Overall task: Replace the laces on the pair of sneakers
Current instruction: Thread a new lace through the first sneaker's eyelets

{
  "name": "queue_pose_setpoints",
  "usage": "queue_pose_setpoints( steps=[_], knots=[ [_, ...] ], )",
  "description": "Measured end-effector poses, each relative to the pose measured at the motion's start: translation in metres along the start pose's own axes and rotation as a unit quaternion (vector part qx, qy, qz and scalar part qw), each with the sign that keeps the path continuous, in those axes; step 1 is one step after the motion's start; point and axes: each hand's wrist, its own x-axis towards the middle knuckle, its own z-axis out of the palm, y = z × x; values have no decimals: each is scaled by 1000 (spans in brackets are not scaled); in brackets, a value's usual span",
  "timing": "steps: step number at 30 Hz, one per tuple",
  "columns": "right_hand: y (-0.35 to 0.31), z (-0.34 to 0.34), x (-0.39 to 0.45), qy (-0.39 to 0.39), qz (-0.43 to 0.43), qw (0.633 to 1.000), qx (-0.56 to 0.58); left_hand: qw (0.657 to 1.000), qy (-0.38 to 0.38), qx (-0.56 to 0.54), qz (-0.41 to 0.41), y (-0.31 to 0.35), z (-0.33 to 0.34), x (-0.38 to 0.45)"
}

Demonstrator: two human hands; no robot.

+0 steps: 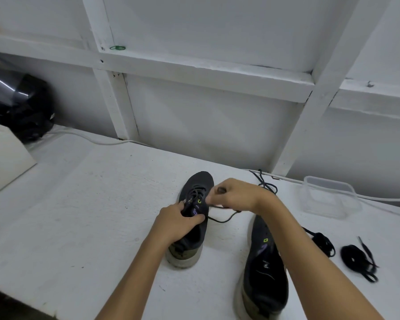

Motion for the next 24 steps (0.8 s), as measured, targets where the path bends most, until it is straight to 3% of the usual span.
queue_pose_setpoints(
  steps=[2, 4, 9, 15, 20, 24],
  knots=[
    [-8, -10, -10, -18, -49, 984, 168, 1000, -3, 7, -4, 0, 0, 1],
    [-18, -20, -17, -21, -82, 946, 311, 1000, -5, 9, -3, -1, 0, 2],
    [-35, -41, -26, 35, -183, 845, 502, 1000, -12, 6, -3, -1, 0, 2],
    [-37, -34, -12, 151, -190, 815, 526, 1000, 1, 24, 11, 1, -1, -1],
    [-33, -33, -5, 189, -169, 835, 487, 980, 79, 63, 169, 21, -10, 5],
    [-34, -33, 0, 247, -149, 833, 472, 979, 73, 15, 189, 35, -20, 20]
  ],
)
